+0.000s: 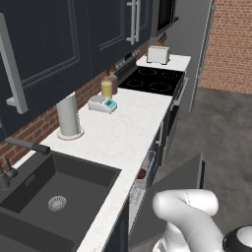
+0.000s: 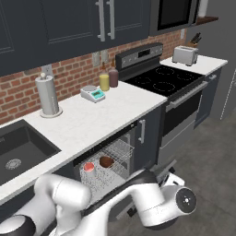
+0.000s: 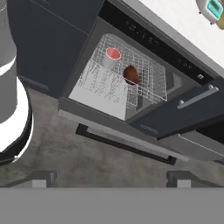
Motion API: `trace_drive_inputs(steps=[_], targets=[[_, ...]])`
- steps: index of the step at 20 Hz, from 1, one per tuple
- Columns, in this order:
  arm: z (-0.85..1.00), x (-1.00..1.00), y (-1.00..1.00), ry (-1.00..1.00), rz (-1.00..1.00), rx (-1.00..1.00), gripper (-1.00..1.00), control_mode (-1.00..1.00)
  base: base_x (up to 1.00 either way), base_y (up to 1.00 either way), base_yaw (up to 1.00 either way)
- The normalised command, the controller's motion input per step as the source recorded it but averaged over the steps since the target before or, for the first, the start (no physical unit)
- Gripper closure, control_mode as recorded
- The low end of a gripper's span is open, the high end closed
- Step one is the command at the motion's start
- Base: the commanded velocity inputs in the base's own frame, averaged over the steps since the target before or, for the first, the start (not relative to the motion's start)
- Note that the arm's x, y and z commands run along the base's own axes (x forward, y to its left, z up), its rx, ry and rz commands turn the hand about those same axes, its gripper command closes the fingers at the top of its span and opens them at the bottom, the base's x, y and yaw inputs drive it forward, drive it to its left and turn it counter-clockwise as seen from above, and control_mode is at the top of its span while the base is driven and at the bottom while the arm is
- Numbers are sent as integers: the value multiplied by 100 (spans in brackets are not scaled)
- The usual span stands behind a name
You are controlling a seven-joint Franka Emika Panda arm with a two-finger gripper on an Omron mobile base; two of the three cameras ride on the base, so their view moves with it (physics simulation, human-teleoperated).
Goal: Pick up the cup and bowl from the counter, place them in the dishwasher, and close the dishwasher door.
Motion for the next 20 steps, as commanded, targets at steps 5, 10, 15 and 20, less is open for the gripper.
trace_drive_inputs(steps=[5,10,15,20], targets=[[-35,0,-9,0,10,2,-100,-100,0,0,0],[-56,10,2,0,1,0,-100,-100,0,0,0],[-63,7,11,-2,0,1,-100,-100,0,0,0],[-59,0,7,-12,0,3,-100,-100,0,0,0]])
